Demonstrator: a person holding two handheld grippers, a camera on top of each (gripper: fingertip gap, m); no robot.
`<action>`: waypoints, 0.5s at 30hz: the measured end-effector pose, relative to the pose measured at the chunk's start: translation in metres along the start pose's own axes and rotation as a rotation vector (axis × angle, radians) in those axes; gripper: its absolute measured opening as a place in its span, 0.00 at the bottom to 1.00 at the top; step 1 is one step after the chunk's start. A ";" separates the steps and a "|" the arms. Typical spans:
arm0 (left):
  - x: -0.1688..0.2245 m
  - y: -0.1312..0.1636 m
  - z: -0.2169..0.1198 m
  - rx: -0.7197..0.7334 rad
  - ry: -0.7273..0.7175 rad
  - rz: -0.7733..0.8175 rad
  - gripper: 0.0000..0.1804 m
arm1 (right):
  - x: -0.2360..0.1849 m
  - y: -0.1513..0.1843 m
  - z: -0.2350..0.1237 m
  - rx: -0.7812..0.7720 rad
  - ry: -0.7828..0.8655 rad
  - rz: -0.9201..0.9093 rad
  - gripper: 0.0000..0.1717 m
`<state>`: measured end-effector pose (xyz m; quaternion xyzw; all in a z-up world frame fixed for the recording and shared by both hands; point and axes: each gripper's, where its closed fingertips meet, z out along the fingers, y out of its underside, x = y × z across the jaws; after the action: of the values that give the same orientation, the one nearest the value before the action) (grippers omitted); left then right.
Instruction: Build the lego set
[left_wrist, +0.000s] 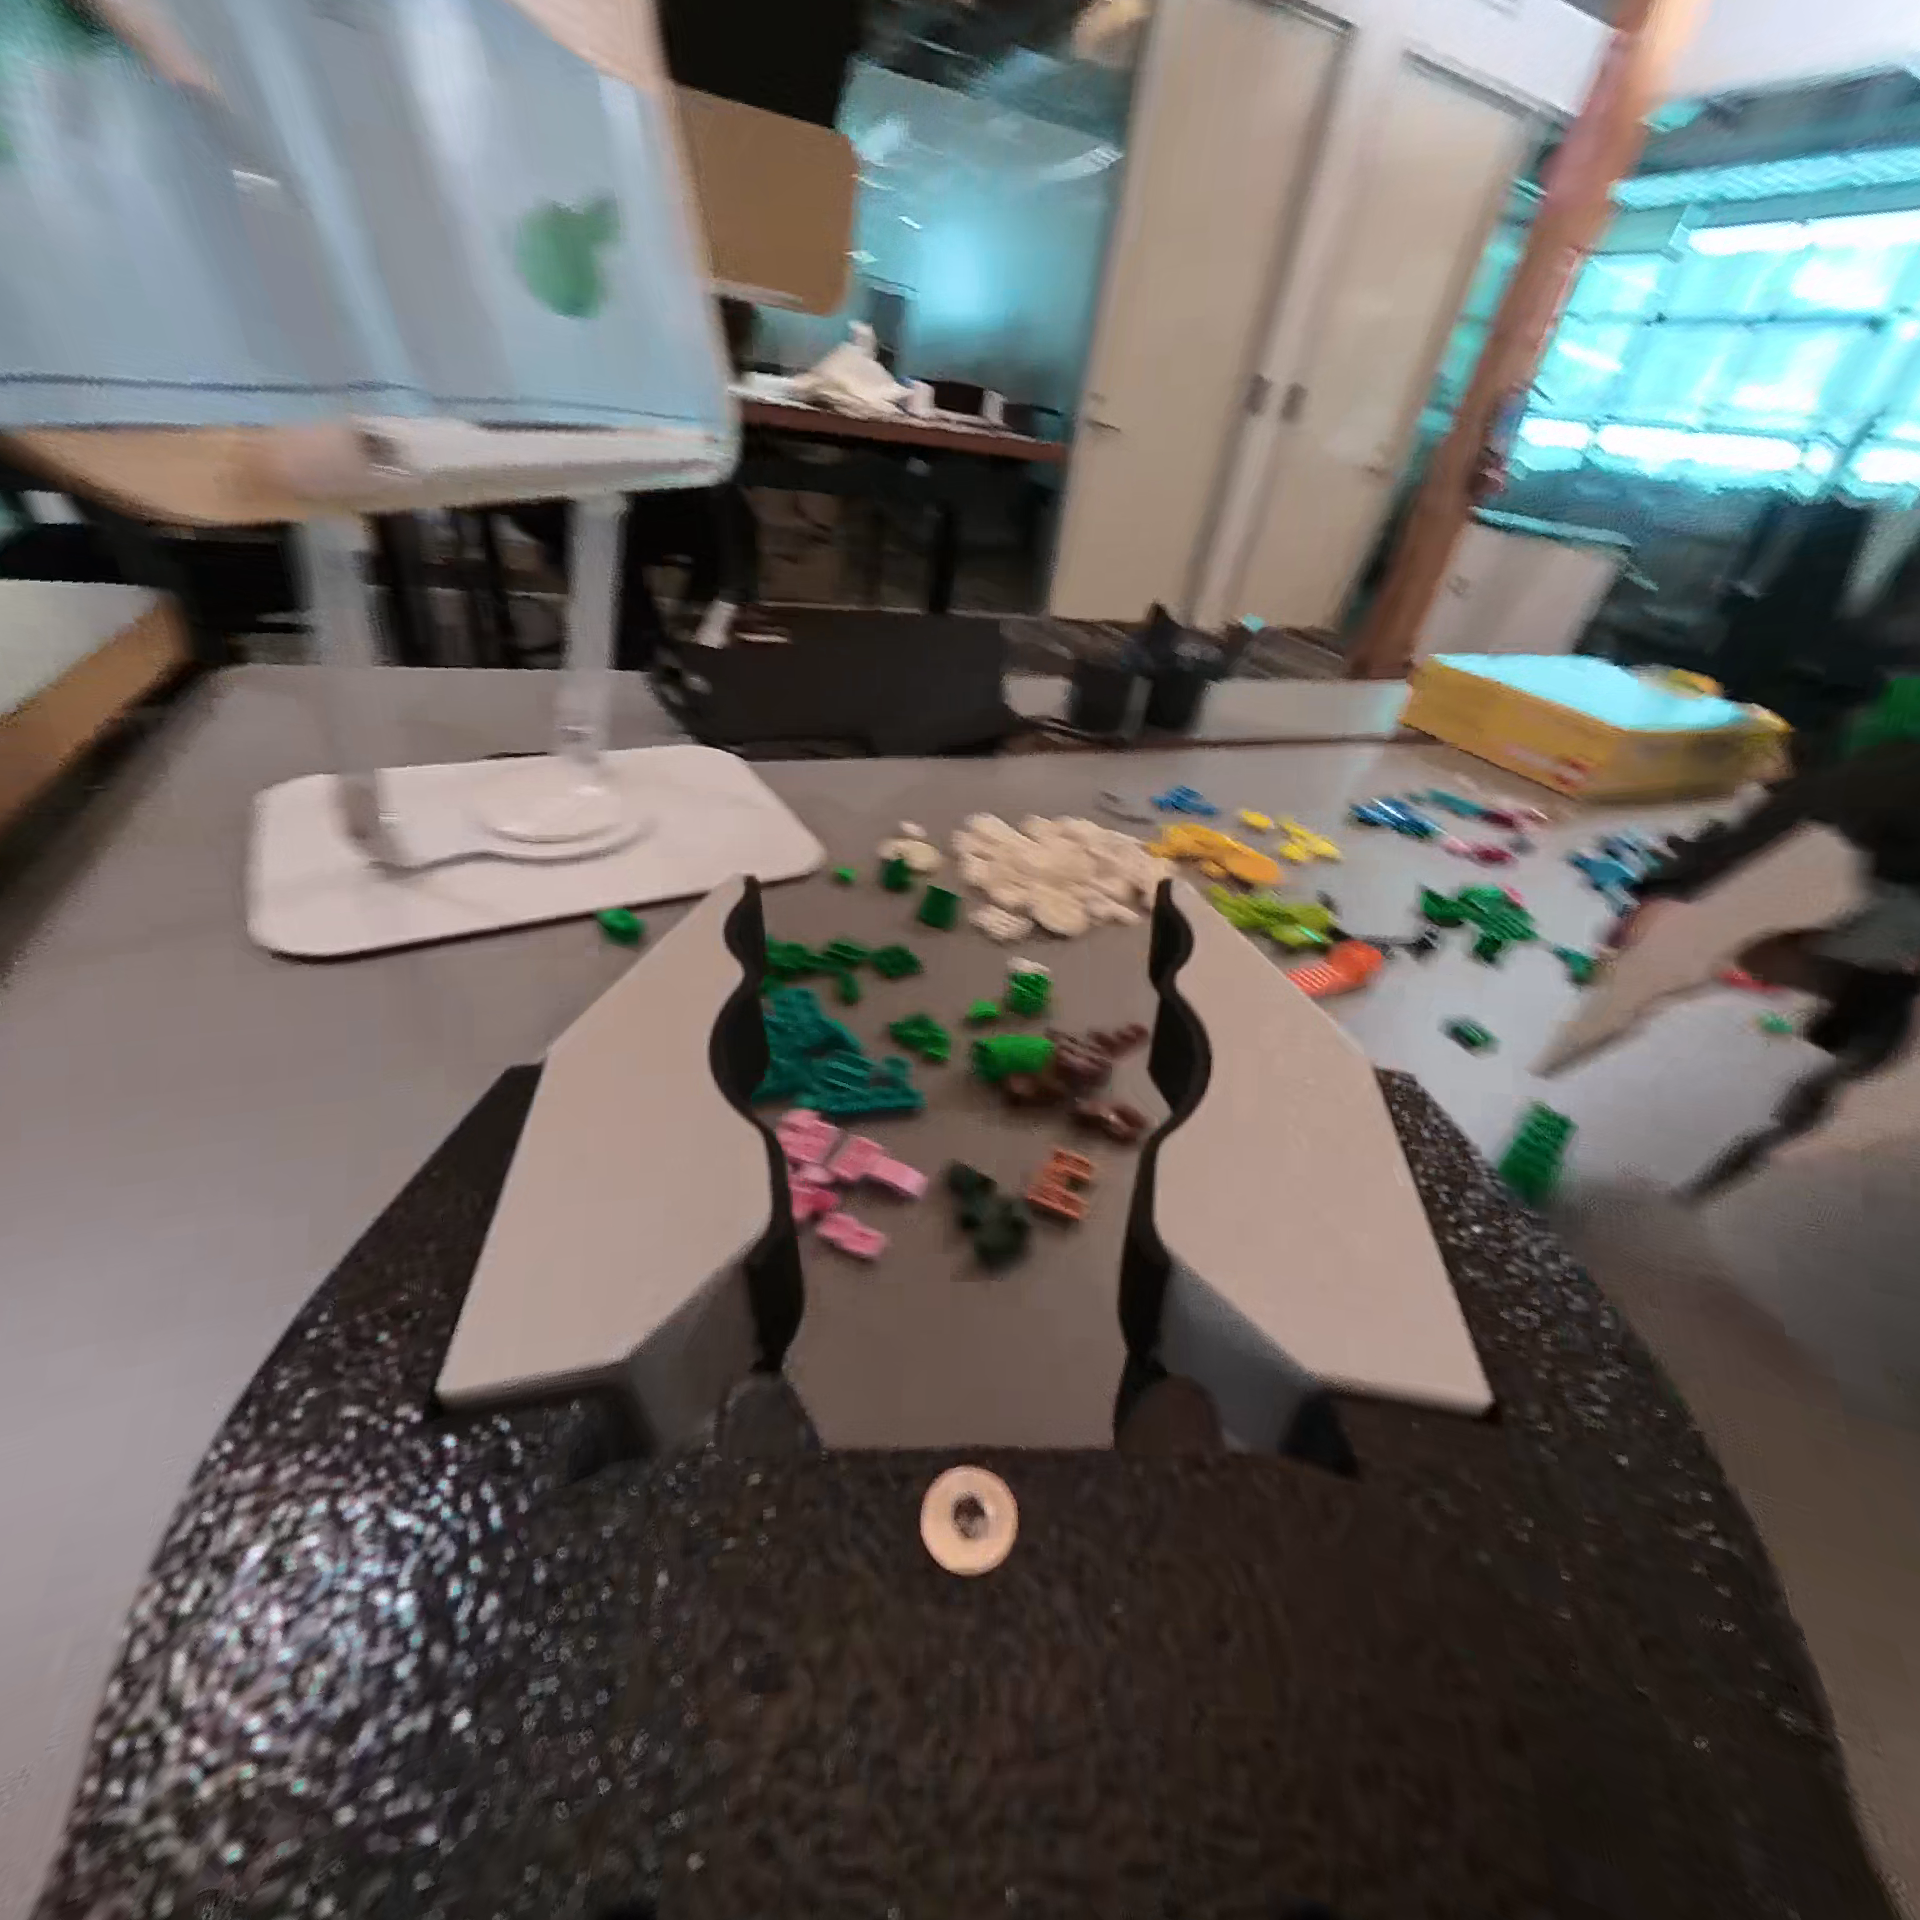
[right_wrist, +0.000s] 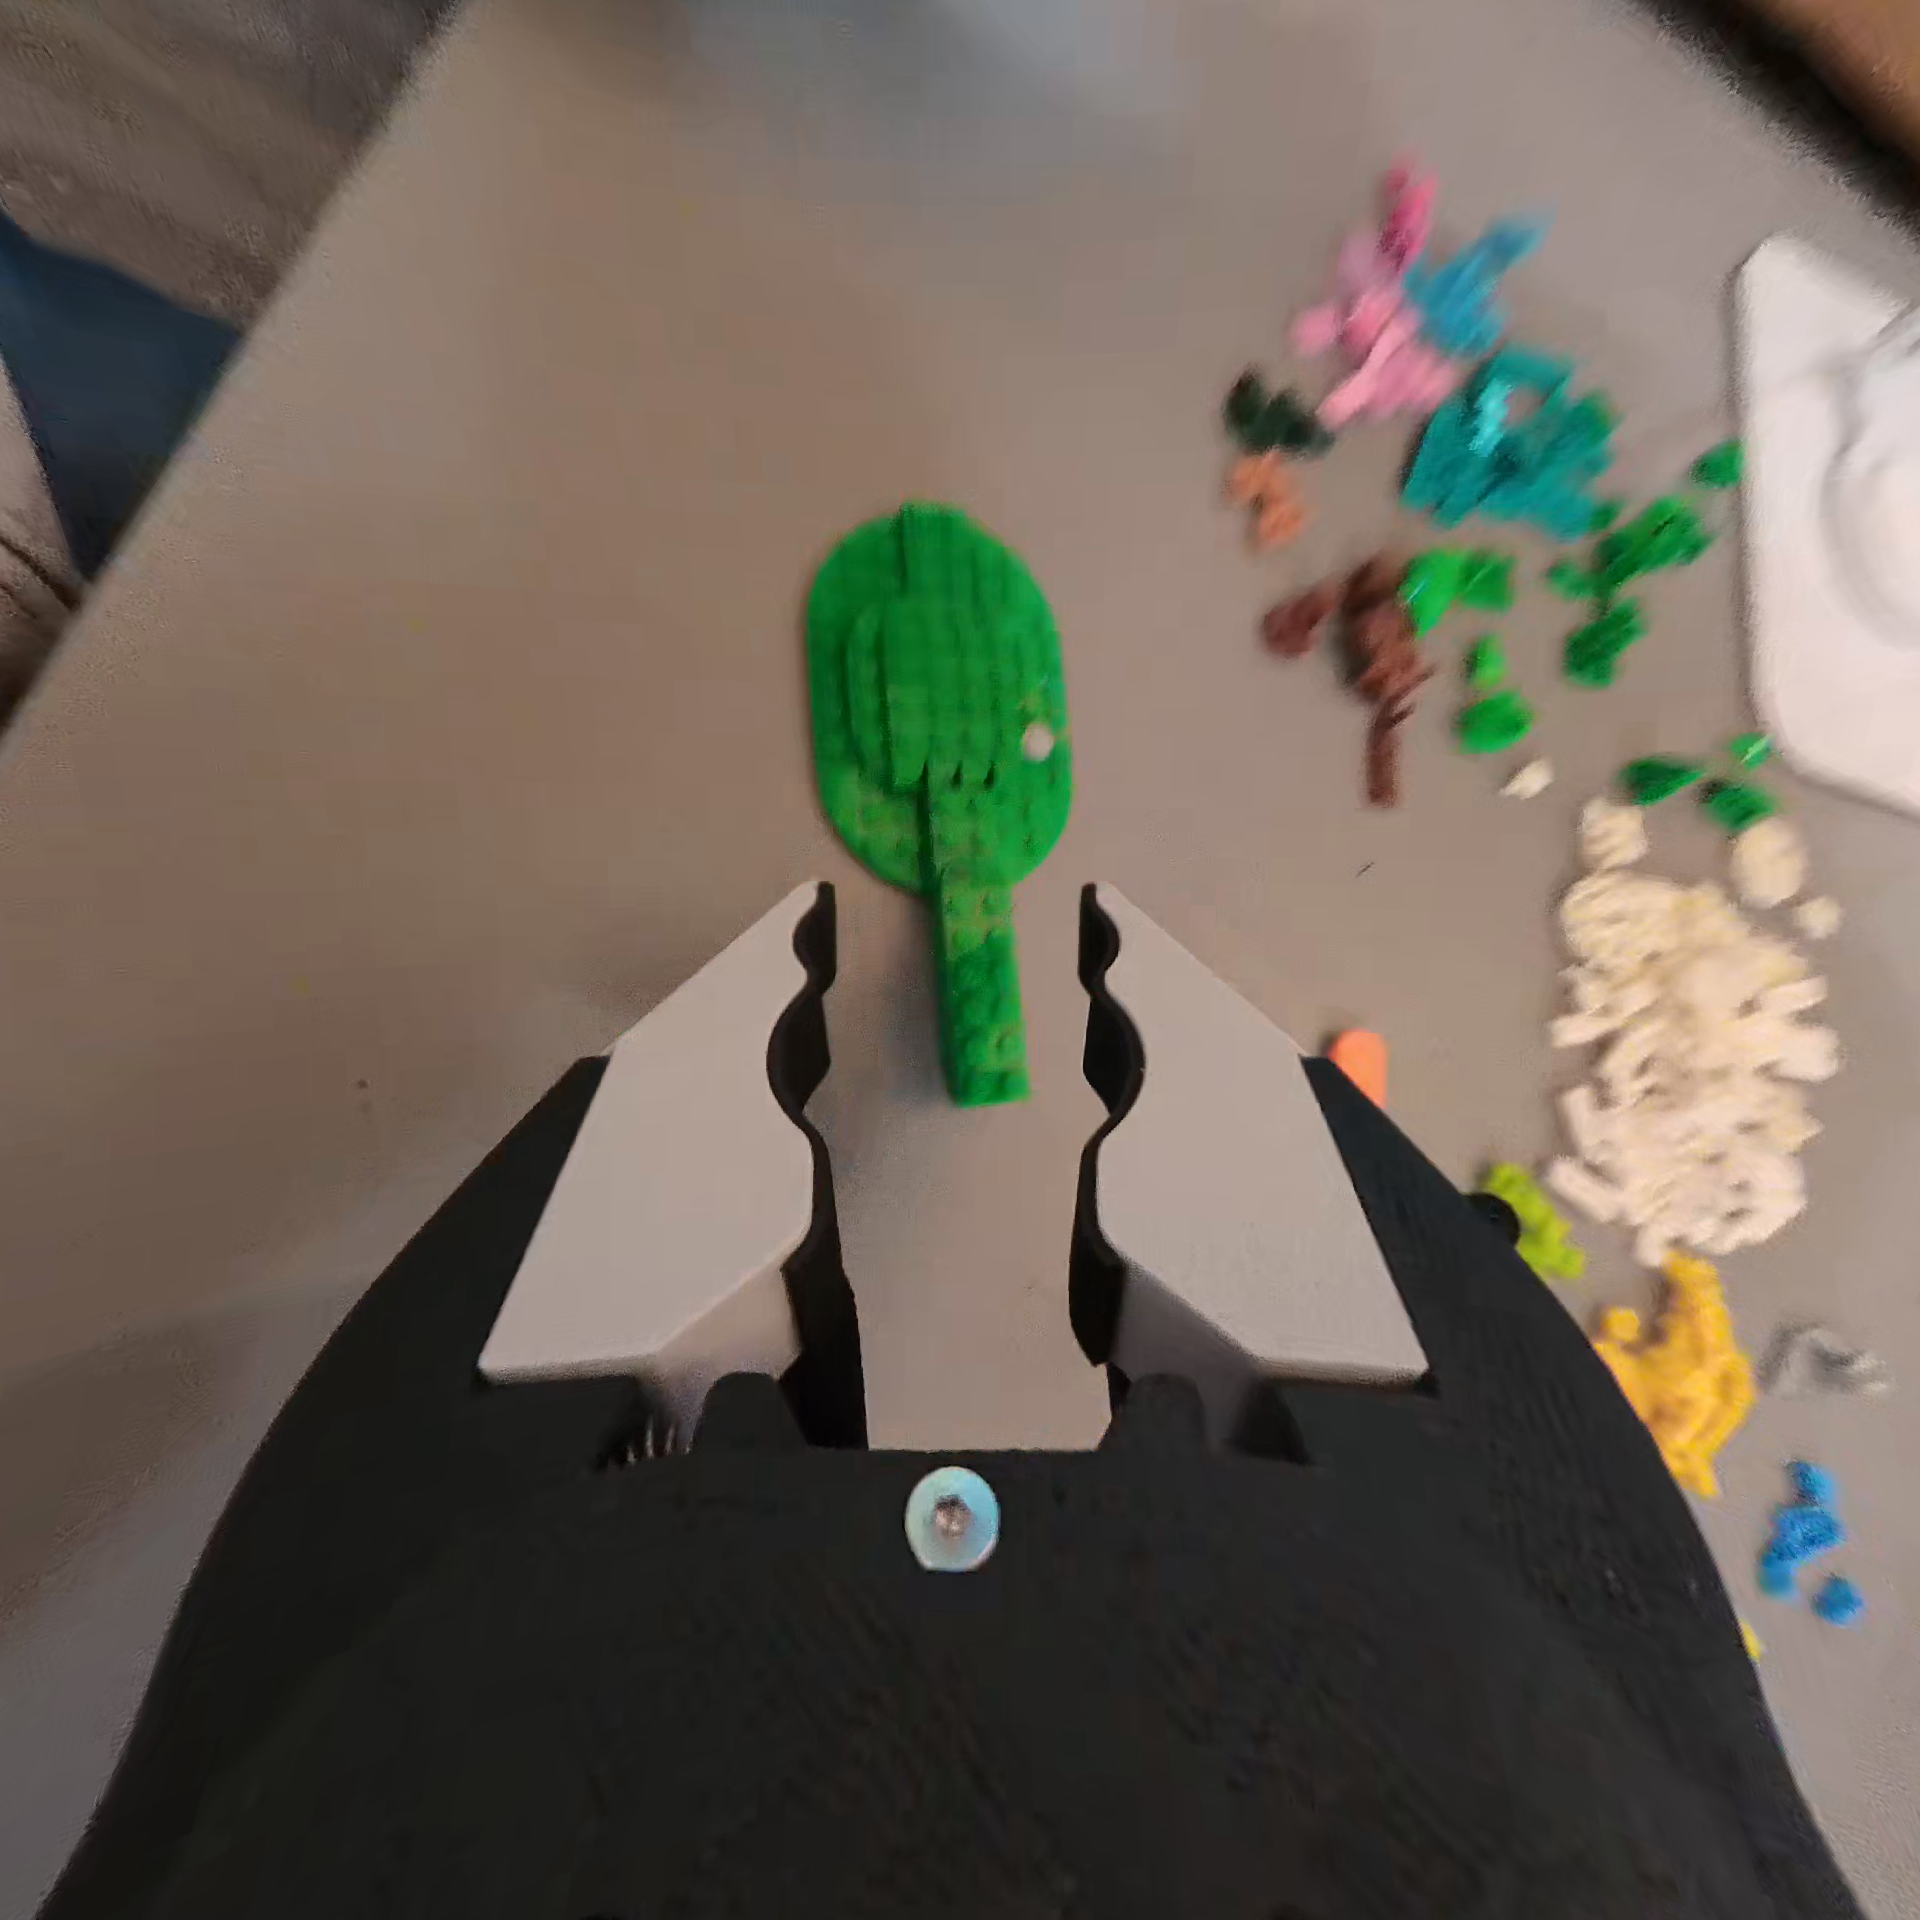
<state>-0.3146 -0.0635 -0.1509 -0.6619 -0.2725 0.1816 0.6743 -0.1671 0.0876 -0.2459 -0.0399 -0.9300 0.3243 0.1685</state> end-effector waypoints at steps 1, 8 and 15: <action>0.017 0.005 -0.001 -0.028 0.052 0.024 0.40 | -0.003 0.011 0.006 -0.038 -0.014 0.009 0.27; 0.103 0.038 -0.024 -0.187 0.323 0.192 0.40 | 0.004 0.025 0.020 -0.070 -0.074 0.076 0.12; 0.139 0.090 -0.030 -0.346 0.401 0.659 0.42 | 0.009 0.020 0.020 -0.022 -0.187 0.215 0.09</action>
<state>-0.1768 0.0020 -0.2217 -0.8394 0.0638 0.2065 0.4987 -0.1830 0.0933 -0.2699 -0.1109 -0.9354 0.3326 0.0449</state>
